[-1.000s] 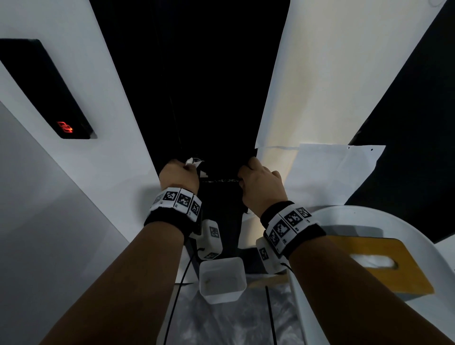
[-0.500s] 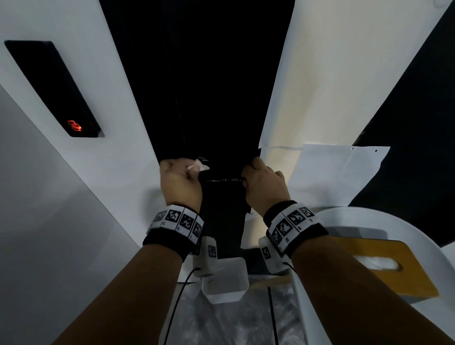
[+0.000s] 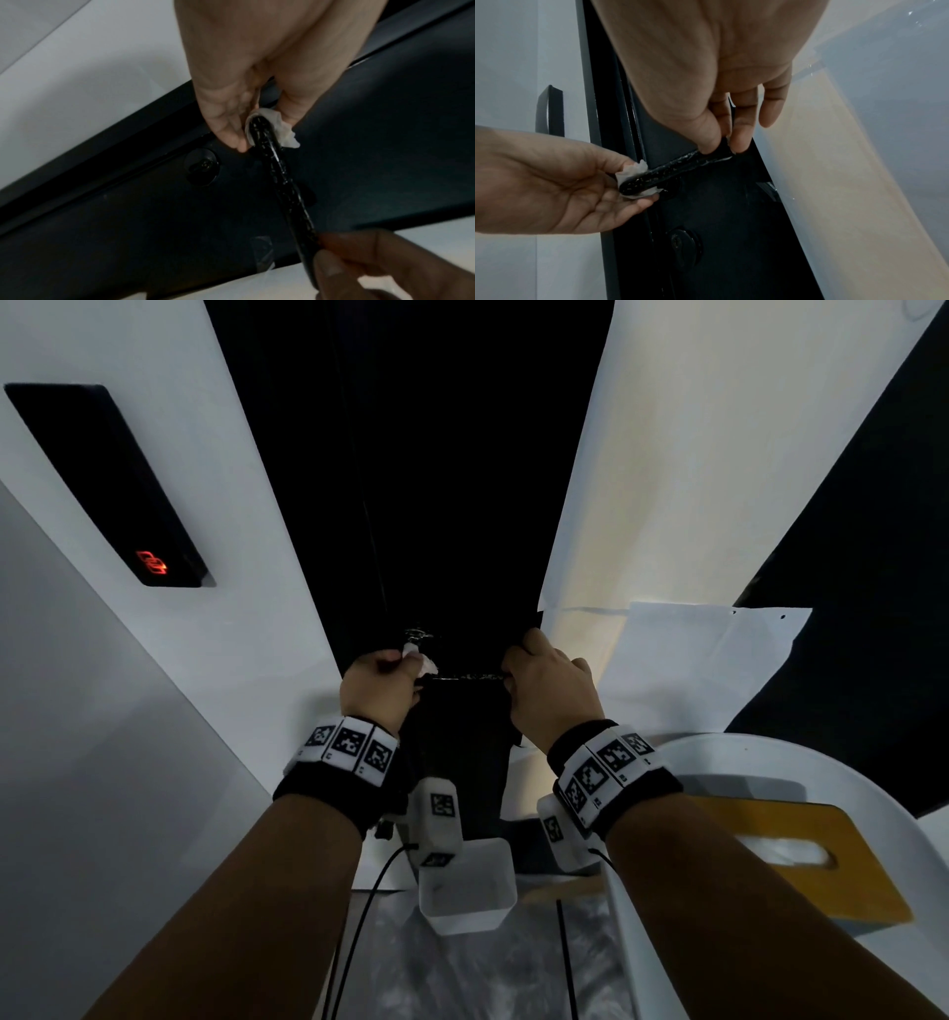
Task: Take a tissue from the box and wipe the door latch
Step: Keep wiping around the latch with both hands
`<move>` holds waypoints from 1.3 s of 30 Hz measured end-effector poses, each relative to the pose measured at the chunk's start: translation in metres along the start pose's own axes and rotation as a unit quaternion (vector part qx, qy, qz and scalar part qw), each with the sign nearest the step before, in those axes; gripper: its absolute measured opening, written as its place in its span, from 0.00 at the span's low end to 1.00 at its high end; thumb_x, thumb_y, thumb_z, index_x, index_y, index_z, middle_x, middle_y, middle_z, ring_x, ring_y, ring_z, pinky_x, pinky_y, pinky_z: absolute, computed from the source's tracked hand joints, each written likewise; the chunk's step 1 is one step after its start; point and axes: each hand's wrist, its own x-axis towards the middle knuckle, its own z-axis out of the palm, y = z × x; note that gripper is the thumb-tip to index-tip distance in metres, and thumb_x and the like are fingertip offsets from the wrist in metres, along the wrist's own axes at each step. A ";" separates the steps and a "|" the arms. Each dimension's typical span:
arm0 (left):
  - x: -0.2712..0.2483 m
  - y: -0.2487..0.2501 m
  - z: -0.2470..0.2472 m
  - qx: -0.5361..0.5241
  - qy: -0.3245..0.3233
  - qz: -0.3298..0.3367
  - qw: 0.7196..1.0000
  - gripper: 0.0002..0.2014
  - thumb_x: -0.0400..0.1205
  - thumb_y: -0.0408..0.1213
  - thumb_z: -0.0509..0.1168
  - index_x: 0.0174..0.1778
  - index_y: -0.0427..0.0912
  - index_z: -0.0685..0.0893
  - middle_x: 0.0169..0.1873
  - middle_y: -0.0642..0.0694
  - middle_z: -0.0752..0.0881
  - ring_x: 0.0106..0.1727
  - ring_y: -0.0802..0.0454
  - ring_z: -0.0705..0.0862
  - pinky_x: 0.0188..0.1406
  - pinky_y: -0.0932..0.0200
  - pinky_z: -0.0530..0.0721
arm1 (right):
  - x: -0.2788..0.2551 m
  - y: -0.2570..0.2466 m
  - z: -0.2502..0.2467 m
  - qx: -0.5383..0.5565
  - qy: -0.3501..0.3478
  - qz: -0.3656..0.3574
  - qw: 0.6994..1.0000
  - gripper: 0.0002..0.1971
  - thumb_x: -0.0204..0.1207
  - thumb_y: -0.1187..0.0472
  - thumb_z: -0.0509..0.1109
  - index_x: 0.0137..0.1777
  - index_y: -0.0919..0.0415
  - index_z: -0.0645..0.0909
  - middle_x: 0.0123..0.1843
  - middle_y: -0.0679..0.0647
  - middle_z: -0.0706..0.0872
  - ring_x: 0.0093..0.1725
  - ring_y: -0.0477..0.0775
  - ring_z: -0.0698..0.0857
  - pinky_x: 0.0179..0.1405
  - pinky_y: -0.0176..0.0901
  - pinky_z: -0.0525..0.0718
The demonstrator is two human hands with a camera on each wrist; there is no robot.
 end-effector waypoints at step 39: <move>0.017 0.031 0.010 0.275 0.111 0.120 0.947 0.06 0.77 0.41 0.68 0.44 0.48 0.89 0.46 0.49 0.90 0.51 0.48 0.86 0.47 0.66 0.75 | 0.003 0.000 -0.001 -0.007 -0.003 -0.010 1.000 0.12 0.72 0.67 0.63 0.54 0.57 0.79 0.56 0.53 0.74 0.48 0.61 0.81 0.45 0.49 0.68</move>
